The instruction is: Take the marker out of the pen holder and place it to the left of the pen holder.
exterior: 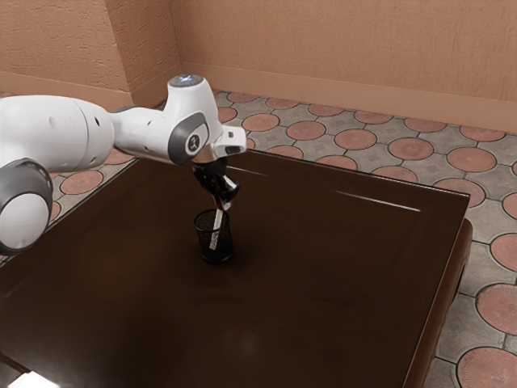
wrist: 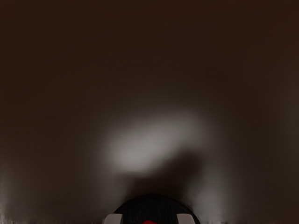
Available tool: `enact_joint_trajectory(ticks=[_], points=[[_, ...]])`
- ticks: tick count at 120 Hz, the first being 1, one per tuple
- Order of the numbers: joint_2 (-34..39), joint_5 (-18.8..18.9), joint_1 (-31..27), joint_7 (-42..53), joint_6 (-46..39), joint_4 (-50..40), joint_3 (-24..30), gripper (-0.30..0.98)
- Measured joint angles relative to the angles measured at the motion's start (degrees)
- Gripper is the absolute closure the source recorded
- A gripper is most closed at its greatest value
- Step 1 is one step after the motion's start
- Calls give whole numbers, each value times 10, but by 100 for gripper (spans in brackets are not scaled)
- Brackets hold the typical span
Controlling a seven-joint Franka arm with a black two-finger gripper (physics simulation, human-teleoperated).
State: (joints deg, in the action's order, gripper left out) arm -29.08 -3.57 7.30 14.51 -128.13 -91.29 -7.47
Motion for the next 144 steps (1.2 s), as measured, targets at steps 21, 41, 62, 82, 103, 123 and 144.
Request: enact_joint_trajectory(ticks=[21,41,62,82,103,123,144], points=[[1,3,0,2,-2,-1,0,72],[31,11,1,-4,-4,-11,0,76],[118,32,2,-15,3,-36,-1,78],[174,59,2,-23,26,-60,-15,78],[186,88,-2,-28,61,-97,-46,78],[181,113,-5,-29,108,-130,-67,79],[154,130,-18,-29,186,-139,-70,79]])
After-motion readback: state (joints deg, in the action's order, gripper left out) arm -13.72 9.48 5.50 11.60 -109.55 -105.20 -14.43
